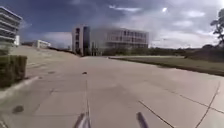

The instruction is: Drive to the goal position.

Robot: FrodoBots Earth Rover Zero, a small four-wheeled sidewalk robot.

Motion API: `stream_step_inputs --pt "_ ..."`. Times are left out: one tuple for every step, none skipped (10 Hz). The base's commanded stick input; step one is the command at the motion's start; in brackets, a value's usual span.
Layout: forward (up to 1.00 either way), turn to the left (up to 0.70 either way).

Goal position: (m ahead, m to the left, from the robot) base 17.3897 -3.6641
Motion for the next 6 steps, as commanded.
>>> stream_step_inputs --pt "0.5 0.17" --pt "0.5 0.0" --pt "0.5 0.0" --pt "0.5 0.0" --pt "0.5 0.0" --pt "0.5 0.0"
